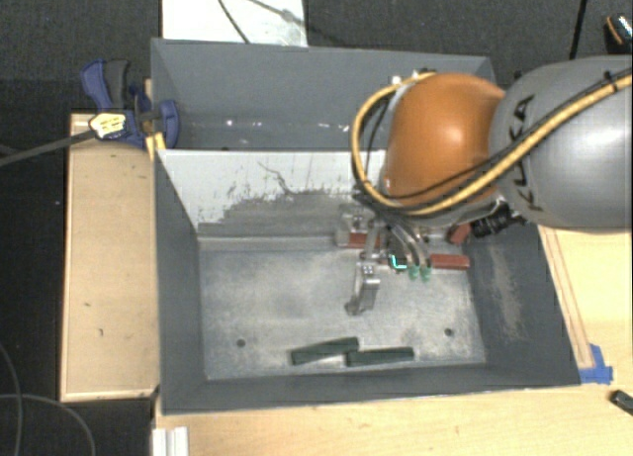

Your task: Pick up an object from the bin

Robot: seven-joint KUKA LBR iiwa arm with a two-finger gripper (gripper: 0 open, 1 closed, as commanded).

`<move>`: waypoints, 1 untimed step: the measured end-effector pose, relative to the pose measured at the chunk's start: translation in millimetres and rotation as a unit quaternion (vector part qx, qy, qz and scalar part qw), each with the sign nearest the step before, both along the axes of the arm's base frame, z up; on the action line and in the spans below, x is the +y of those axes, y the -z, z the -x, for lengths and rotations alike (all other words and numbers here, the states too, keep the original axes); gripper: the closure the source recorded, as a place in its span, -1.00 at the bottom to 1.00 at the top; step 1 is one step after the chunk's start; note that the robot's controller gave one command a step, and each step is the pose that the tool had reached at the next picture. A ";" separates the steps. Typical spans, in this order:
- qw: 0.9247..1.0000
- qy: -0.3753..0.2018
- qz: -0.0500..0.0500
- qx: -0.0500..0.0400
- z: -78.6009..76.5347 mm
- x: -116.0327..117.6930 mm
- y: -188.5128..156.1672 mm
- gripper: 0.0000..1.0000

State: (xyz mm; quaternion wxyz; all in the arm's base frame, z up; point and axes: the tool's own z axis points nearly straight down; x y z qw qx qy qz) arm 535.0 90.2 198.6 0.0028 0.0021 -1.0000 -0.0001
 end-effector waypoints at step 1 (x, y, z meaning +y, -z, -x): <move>1.000 0.024 0.000 0.001 36.3 -42.2 132.1 -1.00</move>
Offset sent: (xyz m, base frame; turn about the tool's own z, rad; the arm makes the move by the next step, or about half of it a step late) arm -0.0339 -0.0416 -0.1286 0.0436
